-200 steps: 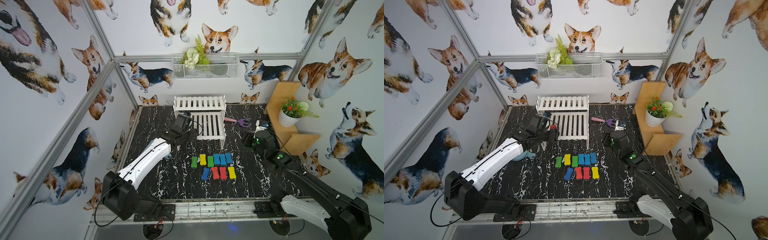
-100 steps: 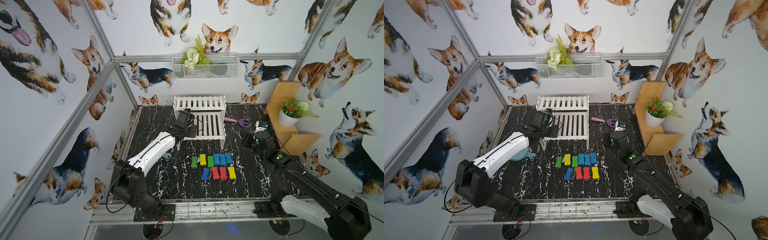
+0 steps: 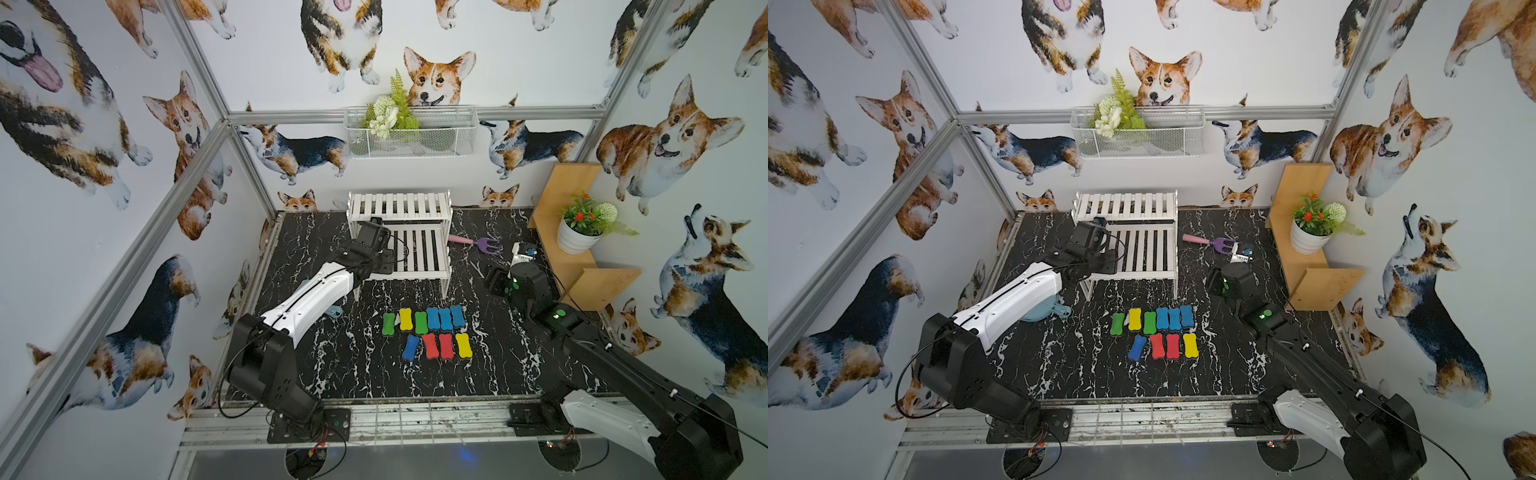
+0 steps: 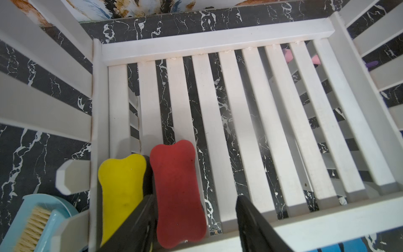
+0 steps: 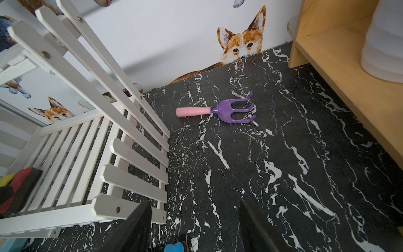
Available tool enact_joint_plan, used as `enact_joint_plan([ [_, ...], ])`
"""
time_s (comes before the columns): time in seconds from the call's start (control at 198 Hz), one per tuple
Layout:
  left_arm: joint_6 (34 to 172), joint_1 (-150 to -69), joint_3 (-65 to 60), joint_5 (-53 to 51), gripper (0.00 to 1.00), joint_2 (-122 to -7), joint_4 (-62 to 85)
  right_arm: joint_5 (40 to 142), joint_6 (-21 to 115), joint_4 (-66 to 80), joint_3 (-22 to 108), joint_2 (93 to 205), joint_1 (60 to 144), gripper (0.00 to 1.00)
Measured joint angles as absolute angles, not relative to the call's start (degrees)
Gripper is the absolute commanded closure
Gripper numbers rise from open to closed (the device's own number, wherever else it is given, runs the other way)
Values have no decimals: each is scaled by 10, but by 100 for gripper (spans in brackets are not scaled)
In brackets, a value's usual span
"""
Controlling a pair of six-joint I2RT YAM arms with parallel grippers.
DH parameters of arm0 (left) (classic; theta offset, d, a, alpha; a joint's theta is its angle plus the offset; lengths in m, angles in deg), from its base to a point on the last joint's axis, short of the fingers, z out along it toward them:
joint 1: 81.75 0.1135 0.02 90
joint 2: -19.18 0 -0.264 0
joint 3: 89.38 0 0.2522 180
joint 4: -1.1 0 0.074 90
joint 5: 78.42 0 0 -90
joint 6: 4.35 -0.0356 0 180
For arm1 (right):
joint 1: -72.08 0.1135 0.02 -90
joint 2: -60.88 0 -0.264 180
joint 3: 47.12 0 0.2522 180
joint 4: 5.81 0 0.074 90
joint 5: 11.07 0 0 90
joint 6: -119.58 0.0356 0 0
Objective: Remove the whiteboard erasers from the shelf
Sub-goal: Pick up the whiteboard eraser from the shelf.
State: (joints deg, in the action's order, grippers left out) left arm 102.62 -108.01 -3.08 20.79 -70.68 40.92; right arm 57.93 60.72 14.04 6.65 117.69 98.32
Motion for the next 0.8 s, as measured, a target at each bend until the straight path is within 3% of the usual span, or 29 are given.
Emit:
enact_joint_plan([
  [0.419,1034,-1088,-34,202,43,-724,398,577,605,140,64,1172,979,31],
  [0.802,1040,-1100,-5,227,40,-721,411,578,606,140,64,1172,979,30],
])
